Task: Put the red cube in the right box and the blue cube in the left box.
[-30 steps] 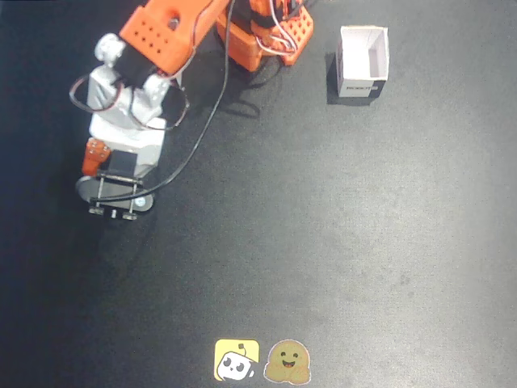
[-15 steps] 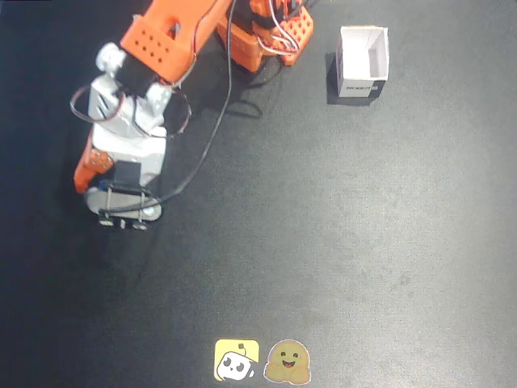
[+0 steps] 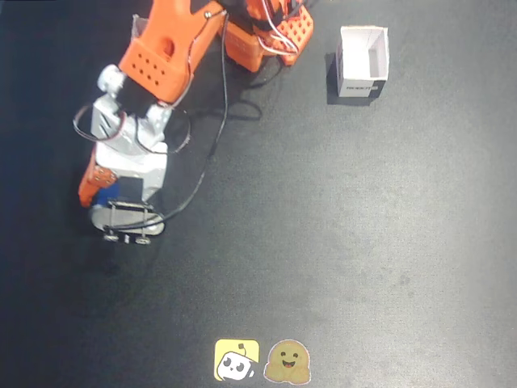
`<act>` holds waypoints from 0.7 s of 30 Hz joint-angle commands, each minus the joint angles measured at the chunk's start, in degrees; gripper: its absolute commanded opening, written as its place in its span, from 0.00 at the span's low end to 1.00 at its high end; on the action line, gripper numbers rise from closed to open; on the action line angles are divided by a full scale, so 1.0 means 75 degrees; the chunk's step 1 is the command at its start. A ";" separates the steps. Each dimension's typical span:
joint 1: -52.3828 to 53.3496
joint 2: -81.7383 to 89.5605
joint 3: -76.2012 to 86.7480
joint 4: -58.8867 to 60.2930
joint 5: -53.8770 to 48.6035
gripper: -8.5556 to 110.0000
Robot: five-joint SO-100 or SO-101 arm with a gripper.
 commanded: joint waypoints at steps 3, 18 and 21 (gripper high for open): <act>0.0012 -0.0047 -0.0035 -0.0363 0.0023 0.26; 0.0223 -0.0281 0.0234 -0.0492 0.0211 0.26; 0.0270 -0.0281 0.0281 -0.0457 0.0199 0.26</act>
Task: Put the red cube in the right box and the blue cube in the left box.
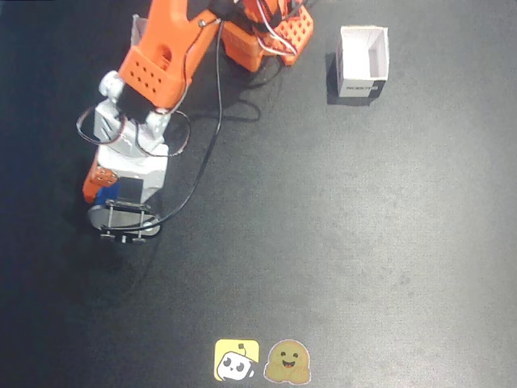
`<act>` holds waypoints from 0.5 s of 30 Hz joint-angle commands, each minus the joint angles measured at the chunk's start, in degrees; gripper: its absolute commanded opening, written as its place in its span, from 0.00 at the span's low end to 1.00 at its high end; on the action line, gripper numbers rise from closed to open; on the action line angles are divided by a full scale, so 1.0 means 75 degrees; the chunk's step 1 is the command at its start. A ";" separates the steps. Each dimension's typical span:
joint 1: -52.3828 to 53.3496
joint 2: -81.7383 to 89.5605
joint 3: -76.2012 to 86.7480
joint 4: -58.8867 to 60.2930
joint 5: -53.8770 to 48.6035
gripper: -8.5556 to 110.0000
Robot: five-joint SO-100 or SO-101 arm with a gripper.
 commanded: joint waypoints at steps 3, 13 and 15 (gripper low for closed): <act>0.0129 0.0152 0.0047 -0.0059 -0.0059 0.26; 0.0281 0.0176 0.0094 -0.0094 -0.0070 0.20; 0.0281 0.0246 0.0094 -0.0082 -0.0082 0.19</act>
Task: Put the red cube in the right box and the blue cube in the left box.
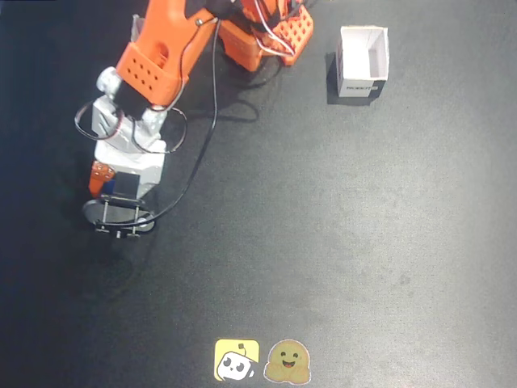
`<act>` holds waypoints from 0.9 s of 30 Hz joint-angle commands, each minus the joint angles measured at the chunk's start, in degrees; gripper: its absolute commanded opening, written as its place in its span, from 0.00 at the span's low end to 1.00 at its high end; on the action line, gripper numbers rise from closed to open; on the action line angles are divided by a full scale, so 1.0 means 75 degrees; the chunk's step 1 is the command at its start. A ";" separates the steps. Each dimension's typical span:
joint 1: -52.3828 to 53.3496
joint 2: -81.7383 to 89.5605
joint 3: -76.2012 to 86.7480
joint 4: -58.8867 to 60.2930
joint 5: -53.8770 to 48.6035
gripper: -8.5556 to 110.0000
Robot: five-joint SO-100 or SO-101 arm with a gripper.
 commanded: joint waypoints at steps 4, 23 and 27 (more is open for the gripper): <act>0.0047 0.0551 -0.0105 0.0258 -0.0082 0.18; -0.1348 0.4852 0.0293 0.4219 0.1617 0.18; -0.2027 0.5555 0.0410 0.4898 0.1793 0.18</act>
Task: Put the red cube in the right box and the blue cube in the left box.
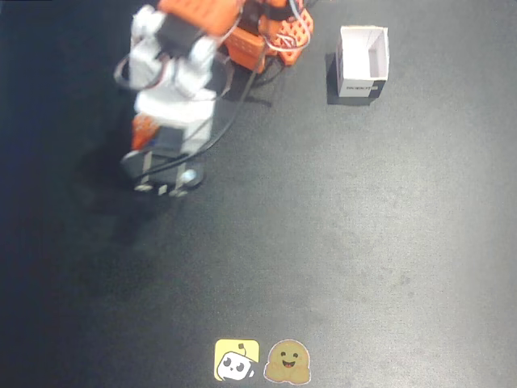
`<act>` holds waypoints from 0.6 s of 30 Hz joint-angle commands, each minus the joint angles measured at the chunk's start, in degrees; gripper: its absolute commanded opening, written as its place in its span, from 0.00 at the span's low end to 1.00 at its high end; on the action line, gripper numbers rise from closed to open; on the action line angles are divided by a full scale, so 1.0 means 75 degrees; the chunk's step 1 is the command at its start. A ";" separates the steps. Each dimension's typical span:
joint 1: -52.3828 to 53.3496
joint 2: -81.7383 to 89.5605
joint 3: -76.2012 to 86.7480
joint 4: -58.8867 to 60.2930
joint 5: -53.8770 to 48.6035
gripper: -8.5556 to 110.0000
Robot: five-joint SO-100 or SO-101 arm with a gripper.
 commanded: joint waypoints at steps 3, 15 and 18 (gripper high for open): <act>-0.1078 0.1207 0.0000 0.0797 0.0223 0.18; -0.4043 0.1641 0.0000 0.1383 0.0844 0.18; -0.4652 0.1641 -0.0012 0.1465 0.0855 0.18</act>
